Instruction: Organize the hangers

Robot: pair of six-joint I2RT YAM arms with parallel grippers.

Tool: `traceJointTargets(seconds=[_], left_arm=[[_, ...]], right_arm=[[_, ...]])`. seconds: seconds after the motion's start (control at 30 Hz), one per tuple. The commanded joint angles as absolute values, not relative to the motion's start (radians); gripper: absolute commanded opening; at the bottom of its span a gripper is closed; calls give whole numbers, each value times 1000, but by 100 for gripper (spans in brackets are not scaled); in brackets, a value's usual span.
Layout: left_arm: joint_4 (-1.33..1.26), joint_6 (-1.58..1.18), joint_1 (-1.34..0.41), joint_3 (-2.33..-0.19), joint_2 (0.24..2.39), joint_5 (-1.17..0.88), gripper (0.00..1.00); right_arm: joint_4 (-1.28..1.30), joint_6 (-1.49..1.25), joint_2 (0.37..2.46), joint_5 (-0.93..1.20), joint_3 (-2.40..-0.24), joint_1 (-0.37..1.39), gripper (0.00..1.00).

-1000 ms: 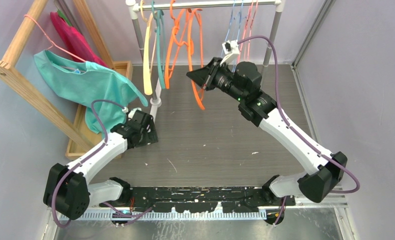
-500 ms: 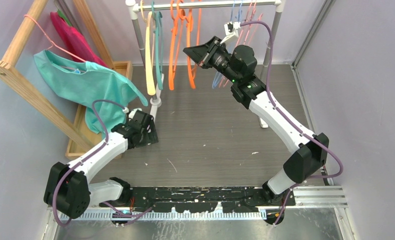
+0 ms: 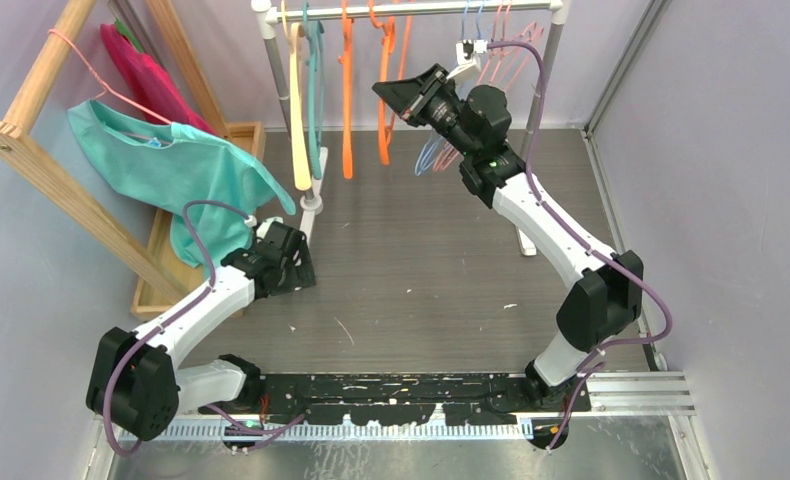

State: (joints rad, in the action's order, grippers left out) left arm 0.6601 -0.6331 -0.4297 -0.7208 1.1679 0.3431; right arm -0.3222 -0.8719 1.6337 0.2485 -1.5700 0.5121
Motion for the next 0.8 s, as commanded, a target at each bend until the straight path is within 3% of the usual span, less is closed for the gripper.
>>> traceJointTargets(seconds=[0.0,0.1,0.23,0.3,0.37,0.53,0.77], left_arm=[[620,-614,-425,-717,1143,342,98],[621,-614,-425,-715,1141,342,98],[622,-614,-425,-713,1131,342,98],[621,-612,-425,-713,1126,341,98],[623,-612,-425,-713,1123,340,98],[618,-616,-425,-704,1120,340,98],[639,-616,-428,-706,1128,370,98]], right_arm=[[-356,-880,1649,261,-1633,509,3],[-337,-878,1642,252,-1607,508,17],[-288,-825,1597,228,-1573,509,54],[-269,-797,1564,225,-1549,509,81],[-250,-775,1529,238,-1517,512,99],[-110,-644,1421,212,-1412,560,100],[81,-427,1233,-6,-1190,694,100]])
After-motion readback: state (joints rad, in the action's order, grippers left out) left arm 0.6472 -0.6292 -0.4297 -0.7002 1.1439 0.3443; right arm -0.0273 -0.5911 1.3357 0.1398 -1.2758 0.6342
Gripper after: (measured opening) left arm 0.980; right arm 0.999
